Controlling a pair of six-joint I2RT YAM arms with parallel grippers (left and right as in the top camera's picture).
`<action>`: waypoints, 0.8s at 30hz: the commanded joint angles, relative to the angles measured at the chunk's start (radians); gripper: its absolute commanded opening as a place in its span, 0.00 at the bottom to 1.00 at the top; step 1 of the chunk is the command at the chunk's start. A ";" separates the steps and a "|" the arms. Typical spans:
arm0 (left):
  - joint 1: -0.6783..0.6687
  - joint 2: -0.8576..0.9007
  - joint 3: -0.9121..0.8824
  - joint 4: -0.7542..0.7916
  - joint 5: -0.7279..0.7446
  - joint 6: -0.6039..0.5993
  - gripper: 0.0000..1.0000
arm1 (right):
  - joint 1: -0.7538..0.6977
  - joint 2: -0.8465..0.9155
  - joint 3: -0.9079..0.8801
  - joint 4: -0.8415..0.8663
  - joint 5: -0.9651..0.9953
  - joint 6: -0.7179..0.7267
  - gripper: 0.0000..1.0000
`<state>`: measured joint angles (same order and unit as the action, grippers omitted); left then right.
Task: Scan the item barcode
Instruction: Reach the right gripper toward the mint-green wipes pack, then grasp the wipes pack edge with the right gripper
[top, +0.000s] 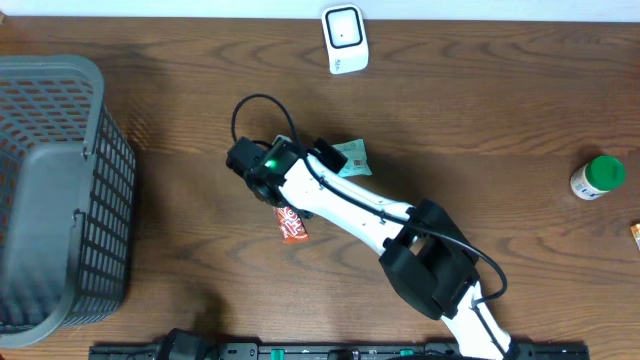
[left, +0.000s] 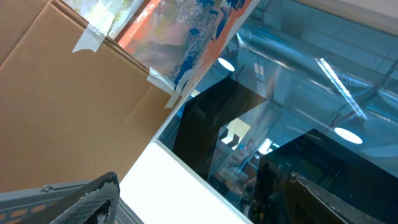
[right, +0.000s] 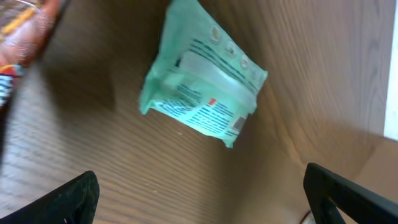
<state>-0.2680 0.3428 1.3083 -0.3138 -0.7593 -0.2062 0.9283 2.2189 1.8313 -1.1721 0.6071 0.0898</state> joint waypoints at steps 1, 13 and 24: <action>0.006 -0.007 -0.003 0.002 -0.009 0.002 0.85 | 0.007 0.010 0.003 0.008 -0.007 -0.061 0.99; 0.006 -0.007 -0.003 0.002 -0.011 0.002 0.85 | 0.006 0.158 0.003 0.028 0.128 -0.151 0.99; 0.006 -0.007 -0.003 0.002 -0.013 0.002 0.85 | -0.008 0.315 0.003 0.064 0.199 -0.183 0.99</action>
<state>-0.2680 0.3428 1.3083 -0.3138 -0.7624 -0.2062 0.9310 2.4199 1.8580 -1.1320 0.9062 -0.0845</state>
